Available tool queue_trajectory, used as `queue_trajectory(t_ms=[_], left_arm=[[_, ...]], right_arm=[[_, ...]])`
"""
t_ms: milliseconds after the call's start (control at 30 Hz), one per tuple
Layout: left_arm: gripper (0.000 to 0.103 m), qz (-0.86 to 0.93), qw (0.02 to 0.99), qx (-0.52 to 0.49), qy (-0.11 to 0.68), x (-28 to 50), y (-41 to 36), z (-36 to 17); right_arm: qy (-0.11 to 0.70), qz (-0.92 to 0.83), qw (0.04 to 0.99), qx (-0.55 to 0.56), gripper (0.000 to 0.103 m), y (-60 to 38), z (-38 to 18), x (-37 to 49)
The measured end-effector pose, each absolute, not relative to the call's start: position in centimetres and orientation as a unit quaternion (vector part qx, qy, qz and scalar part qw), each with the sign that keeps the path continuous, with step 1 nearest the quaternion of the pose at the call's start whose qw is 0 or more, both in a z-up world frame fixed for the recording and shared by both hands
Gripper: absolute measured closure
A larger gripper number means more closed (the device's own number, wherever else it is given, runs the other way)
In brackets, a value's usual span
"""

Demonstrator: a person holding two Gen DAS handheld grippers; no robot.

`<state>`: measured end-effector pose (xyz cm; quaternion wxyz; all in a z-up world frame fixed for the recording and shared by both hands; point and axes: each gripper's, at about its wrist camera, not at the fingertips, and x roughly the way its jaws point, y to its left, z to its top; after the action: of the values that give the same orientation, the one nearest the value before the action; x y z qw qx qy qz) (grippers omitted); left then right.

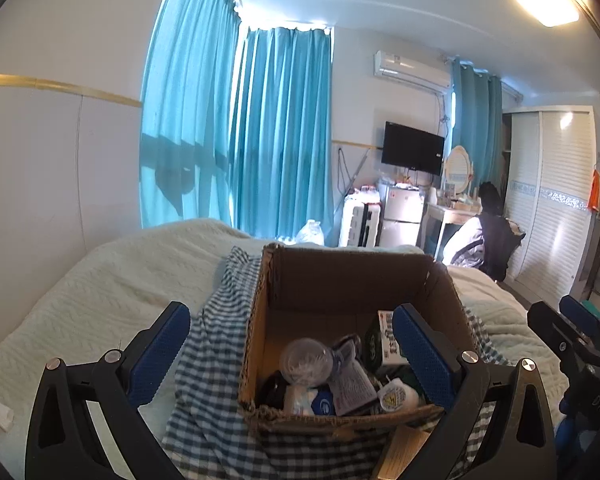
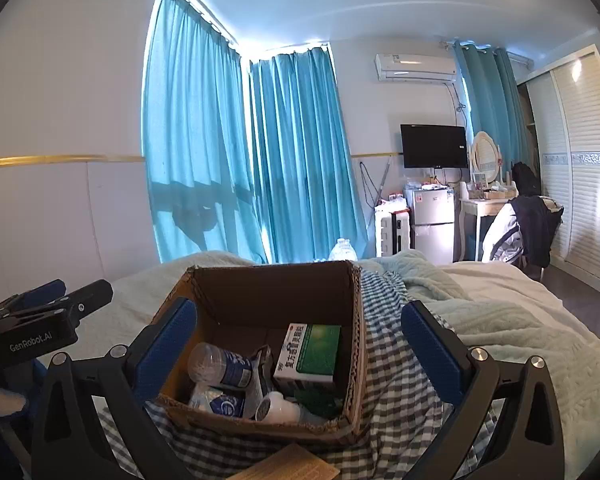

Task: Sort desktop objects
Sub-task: 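Withdraw both grippers from the box back down to the item pile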

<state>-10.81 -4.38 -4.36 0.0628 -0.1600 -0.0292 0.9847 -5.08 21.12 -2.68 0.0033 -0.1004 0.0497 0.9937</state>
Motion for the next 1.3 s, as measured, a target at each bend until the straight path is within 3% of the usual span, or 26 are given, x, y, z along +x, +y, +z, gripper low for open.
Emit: queue_trajectory(t_ms=[767, 1000, 1233, 1300], left_arm=[[0.000, 0.963, 0.144, -0.226, 0.004, -8.1, 0.2, -9.2], [0.000, 0.941, 0.184, -0.282, 0.019, -9.0, 2.8, -13.1], [0.000, 0.923, 0.210, -0.317, 0.060, -9.3, 5.1, -16.7], [0.000, 0.920, 0.210, -0.324, 0.071, -9.5, 5.5, -17.6]], right_arm=[[0.046, 0.984, 0.055, -0.166, 0.002, 23.7, -7.1, 0.2], [0.047, 0.970, 0.038, -0.234, 0.020, 24.3, -10.8, 0.1], [0.037, 0.957, 0.014, -0.288, 0.026, 23.5, -14.3, -0.6], [0.028, 0.951, 0.009, -0.307, 0.032, 23.3, -15.2, -1.1]])
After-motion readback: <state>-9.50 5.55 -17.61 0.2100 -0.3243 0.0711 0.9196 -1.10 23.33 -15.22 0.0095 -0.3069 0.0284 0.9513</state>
